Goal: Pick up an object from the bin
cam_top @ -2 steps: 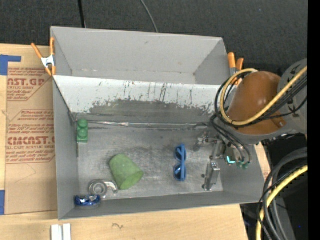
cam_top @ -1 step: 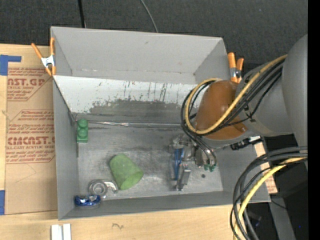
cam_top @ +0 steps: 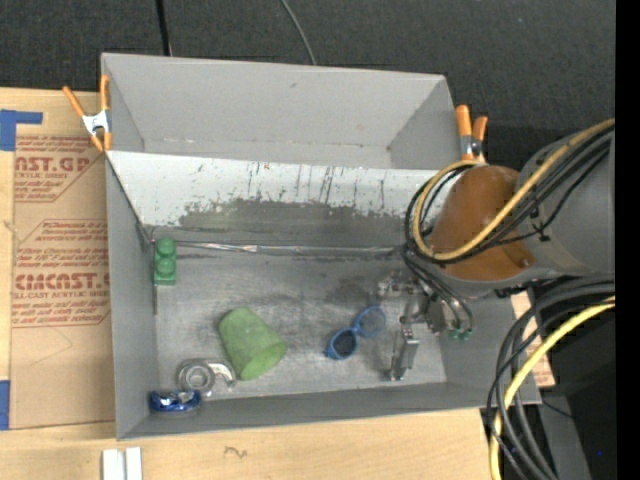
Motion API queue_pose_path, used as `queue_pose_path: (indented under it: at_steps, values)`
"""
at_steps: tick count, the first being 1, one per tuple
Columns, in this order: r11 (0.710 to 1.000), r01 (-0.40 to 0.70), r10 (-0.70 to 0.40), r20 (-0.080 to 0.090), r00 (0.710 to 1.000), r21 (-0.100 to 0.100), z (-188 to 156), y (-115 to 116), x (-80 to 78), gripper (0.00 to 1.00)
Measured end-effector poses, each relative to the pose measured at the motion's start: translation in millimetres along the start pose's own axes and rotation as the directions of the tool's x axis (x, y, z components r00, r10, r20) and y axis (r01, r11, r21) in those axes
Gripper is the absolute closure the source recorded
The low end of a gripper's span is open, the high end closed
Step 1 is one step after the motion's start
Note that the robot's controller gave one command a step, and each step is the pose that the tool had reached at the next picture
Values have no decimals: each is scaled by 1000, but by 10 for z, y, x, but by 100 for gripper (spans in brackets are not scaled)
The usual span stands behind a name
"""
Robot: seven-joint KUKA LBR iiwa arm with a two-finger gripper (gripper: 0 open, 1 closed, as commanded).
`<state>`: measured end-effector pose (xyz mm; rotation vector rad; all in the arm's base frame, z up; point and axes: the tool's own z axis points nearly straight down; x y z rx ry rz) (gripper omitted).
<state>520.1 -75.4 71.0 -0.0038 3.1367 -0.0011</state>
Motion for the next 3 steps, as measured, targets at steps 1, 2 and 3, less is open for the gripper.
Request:
queue_pose_path:
  at_steps: [1,2,3]
  values:
    - [999,-42,42,0,999,-2,-2,450,-359,0]
    - [999,-43,43,2,999,-1,-4,431,-355,100]
    - [995,98,-98,4,995,1,-1536,230,170,100]
